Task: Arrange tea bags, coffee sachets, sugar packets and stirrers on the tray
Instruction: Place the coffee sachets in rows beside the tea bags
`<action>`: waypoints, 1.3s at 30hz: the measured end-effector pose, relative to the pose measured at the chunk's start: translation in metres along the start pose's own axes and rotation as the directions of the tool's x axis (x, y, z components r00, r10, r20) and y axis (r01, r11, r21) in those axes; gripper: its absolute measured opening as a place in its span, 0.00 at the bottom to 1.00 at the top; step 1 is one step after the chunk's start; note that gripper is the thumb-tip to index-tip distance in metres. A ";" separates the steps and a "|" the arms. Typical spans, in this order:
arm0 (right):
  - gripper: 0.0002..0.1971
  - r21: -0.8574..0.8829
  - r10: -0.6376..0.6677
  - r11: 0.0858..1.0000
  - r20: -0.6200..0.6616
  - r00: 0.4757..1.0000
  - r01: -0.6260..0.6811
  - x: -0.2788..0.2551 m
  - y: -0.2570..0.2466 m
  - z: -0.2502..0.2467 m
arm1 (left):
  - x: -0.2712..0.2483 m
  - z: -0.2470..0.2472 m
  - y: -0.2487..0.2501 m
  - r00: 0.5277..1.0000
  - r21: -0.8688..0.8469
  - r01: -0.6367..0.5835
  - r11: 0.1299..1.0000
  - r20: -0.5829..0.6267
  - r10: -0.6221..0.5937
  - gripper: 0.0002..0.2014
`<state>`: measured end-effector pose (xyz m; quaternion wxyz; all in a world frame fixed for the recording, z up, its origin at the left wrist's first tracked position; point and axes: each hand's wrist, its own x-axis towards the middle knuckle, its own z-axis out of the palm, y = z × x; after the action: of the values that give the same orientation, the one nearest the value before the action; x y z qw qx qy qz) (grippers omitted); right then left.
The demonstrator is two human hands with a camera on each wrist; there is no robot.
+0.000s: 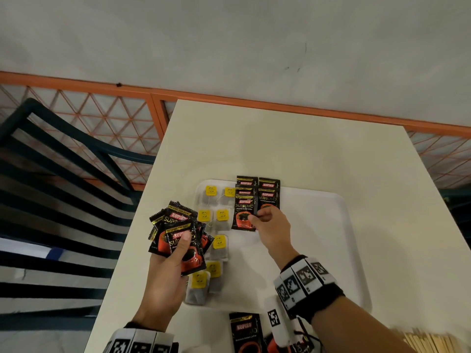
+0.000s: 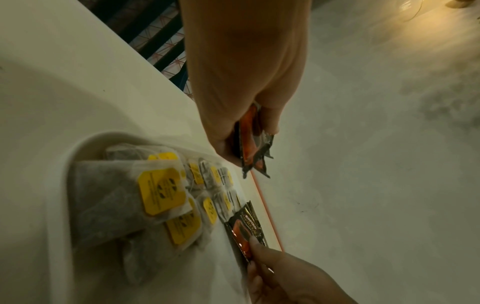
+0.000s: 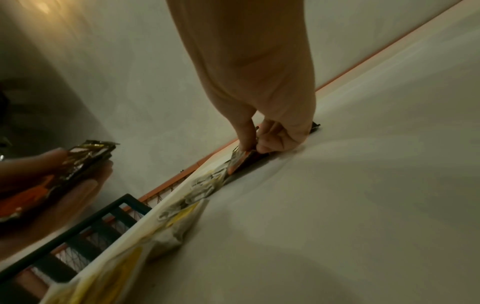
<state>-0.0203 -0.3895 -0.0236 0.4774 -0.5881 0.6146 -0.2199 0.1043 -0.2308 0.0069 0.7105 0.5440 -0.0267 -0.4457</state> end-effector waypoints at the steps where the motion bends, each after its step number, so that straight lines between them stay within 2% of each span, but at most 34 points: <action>1: 0.12 -0.014 -0.016 1.000 -0.010 1.000 0.016 0.000 0.001 0.000 | 0.001 0.000 -0.001 1.000 0.000 0.001 1.000 -0.010 -0.001 0.35; 3: 0.13 -0.023 -0.044 0.999 -0.026 0.999 0.043 -0.001 0.002 -0.001 | 0.000 0.003 -0.001 1.000 -0.004 -0.012 1.000 -0.019 0.012 0.22; 6: 0.12 -0.035 -0.082 0.996 -0.034 0.996 0.081 -0.007 -0.001 -0.002 | -0.002 0.009 -0.001 1.000 0.017 -0.009 1.000 0.005 0.009 0.15; 8: 0.07 -0.019 -0.127 0.992 0.004 0.992 0.127 -0.015 -0.006 -0.004 | -0.004 0.012 -0.001 1.000 0.022 0.012 1.000 0.020 -0.013 0.12; 9: 0.05 -0.004 -0.143 0.990 0.047 0.989 0.144 -0.021 -0.010 -0.005 | -0.005 0.014 -0.002 1.000 0.029 0.021 0.999 0.020 -0.022 0.12; 11: 0.07 0.034 -0.160 0.987 0.192 0.968 0.157 -0.035 -0.016 -0.007 | -0.008 0.018 -0.001 0.999 0.041 0.034 0.999 0.021 -0.035 0.13; 14: 0.10 0.063 -0.144 0.990 0.479 0.866 0.130 -0.062 -0.024 -0.010 | -0.011 0.024 0.000 0.998 0.032 0.056 0.998 0.022 -0.057 0.16; 16: 0.11 0.079 -0.154 0.988 0.560 0.814 0.133 -0.076 -0.024 -0.009 | -0.013 0.027 -0.001 0.997 0.040 0.069 0.997 0.037 -0.071 0.15; 20: 0.17 0.119 -0.157 0.987 0.520 0.840 0.111 -0.082 -0.019 -0.006 | -0.020 0.037 0.000 0.990 0.021 0.095 0.995 0.099 -0.096 0.11; 23: 0.15 0.169 -0.152 0.983 0.533 0.832 0.072 -0.080 -0.018 -0.014 | -0.023 0.041 0.003 0.986 -0.034 0.093 0.995 0.139 -0.088 0.19; 26: 0.11 0.120 -0.153 0.987 0.536 0.830 0.105 -0.077 -0.015 -0.025 | -0.022 0.040 0.004 0.990 -0.089 0.077 0.993 0.124 -0.065 0.18; 28: 0.11 0.120 -0.146 0.988 0.515 0.845 0.097 -0.075 -0.013 -0.033 | -0.022 0.040 0.002 0.995 -0.083 0.047 0.995 0.094 -0.039 0.18; 31: 0.05 0.108 -0.164 0.986 0.471 0.867 0.127 -0.069 -0.009 -0.044 | -0.020 0.037 0.000 0.998 -0.084 0.026 0.996 0.056 -0.021 0.19; 34: 0.09 0.028 -0.149 0.988 0.407 0.901 0.150 -0.057 -0.001 -0.057 | -0.019 0.029 0.000 0.999 -0.084 0.032 0.996 0.041 -0.029 0.19; 37: 0.05 -0.049 -0.079 0.994 0.318 0.945 0.100 -0.038 0.011 -0.065 | -0.017 0.022 0.000 0.999 -0.061 0.037 0.997 0.037 -0.035 0.21; 39: 0.03 -0.036 -0.029 0.999 0.234 0.972 0.039 -0.024 0.018 -0.067 | -0.017 0.020 -0.001 0.999 -0.021 0.029 0.999 0.039 -0.028 0.21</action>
<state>-0.0896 -0.3824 -0.0010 0.5307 -0.6298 0.5483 -0.1449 0.0829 -0.2345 0.0221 0.7091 0.5279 -0.0280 -0.4665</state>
